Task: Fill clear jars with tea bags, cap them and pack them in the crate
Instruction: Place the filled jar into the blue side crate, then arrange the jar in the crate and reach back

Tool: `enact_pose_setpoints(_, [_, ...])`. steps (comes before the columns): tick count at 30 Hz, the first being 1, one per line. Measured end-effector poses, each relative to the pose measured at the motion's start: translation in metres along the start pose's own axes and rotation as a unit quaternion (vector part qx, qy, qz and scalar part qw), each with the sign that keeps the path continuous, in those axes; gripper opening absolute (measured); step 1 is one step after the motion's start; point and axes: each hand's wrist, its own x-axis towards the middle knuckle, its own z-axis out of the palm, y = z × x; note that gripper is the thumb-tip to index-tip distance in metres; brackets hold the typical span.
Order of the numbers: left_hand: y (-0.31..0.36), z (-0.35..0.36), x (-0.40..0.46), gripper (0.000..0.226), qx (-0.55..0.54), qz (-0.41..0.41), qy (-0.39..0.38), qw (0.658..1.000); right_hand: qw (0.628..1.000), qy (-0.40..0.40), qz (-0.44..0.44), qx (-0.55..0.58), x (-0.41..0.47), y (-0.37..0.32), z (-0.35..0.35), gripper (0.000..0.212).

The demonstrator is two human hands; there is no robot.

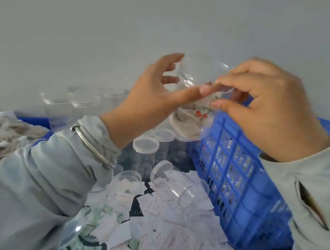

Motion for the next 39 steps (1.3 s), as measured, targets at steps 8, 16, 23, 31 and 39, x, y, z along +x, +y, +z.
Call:
enact_pose_setpoints(8, [-0.023,0.068,0.035,0.018,0.001,-0.079,-0.004,0.997,0.989,0.020,0.090,-0.111,0.065,0.111,-0.034,0.024])
enact_pose_setpoints(16, [-0.063,0.110,0.044,0.020,-0.013,-0.177,0.004,0.984,0.954,-0.141,0.210,-0.161,0.049,0.183,0.046,0.028])
enact_pose_setpoints(23, [-0.080,0.111,0.043,0.014,-0.006,-0.218,0.030,0.975,0.905,-0.264,0.309,-0.126,0.029,0.188,0.078,0.012])
enact_pose_setpoints(31, [-0.085,0.083,0.035,0.016,-0.002,-0.230,0.047,0.972,0.886,-0.320,0.303,-0.145,0.018,0.179,0.095,0.030])
enact_pose_setpoints(39, [-0.088,0.009,0.008,0.019,0.073,-0.231,0.048,0.969,0.895,-0.283,0.326,-0.111,0.020,0.171,0.090,0.051])
